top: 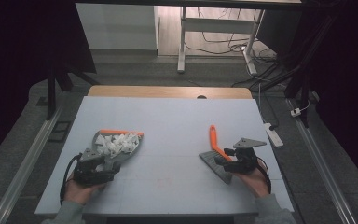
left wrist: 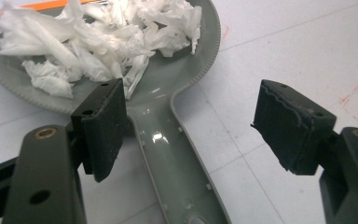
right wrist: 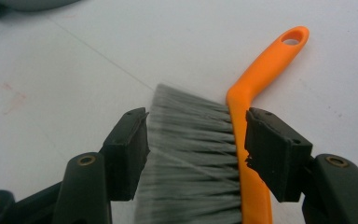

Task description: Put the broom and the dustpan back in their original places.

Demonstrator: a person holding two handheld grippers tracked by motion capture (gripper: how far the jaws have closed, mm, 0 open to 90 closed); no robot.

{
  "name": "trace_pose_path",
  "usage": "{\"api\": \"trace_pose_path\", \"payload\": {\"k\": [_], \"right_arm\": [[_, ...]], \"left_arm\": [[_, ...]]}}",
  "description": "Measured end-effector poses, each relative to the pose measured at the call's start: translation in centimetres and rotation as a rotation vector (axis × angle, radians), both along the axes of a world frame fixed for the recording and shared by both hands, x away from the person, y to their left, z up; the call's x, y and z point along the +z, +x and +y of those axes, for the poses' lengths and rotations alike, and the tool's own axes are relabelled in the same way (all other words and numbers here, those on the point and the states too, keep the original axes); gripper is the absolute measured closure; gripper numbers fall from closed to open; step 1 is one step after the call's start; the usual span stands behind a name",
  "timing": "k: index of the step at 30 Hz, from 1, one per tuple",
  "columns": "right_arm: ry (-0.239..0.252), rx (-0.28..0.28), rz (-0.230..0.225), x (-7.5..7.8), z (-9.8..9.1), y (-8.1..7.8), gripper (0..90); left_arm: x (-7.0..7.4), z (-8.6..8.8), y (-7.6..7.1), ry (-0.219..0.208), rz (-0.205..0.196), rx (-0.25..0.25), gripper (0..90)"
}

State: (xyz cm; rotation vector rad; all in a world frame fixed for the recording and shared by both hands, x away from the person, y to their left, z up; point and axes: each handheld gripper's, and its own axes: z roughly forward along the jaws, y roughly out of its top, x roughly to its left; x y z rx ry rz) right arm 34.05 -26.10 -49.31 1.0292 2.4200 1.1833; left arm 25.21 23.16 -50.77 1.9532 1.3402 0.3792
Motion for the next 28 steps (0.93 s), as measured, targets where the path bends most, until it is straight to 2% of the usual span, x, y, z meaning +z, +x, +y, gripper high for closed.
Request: {"api": "trace_pose_path", "payload": {"k": [3,6,8,14,21,28], "right_arm": [[-0.004,0.007,-0.016,0.0,-0.4,-0.4,40.9],[-0.003,0.014,-0.021,-0.1,-1.0,-0.9,42.2],[-0.010,0.018,-0.036,-0.2,-1.4,-1.2,42.9],[-0.007,0.004,-0.037,-0.3,-2.5,-1.6,43.3],[-0.011,0.012,-0.044,-0.4,-2.6,-1.5,43.7],[-0.016,0.021,-0.061,-0.4,-2.4,-1.7,43.6]], "left_arm": [[-0.2,0.2,0.1,-0.005,0.001,-0.016,26.9],[-0.5,0.5,-0.2,-0.032,0.008,-0.036,26.9],[-0.6,0.6,-0.5,-0.028,0.003,-0.053,26.9],[-0.6,0.6,-0.7,-0.036,-0.004,-0.081,27.0],[-0.6,0.8,-0.8,-0.054,-0.003,-0.097,27.2],[-0.6,0.8,-0.8,-0.054,-0.003,-0.103,27.3]]}}
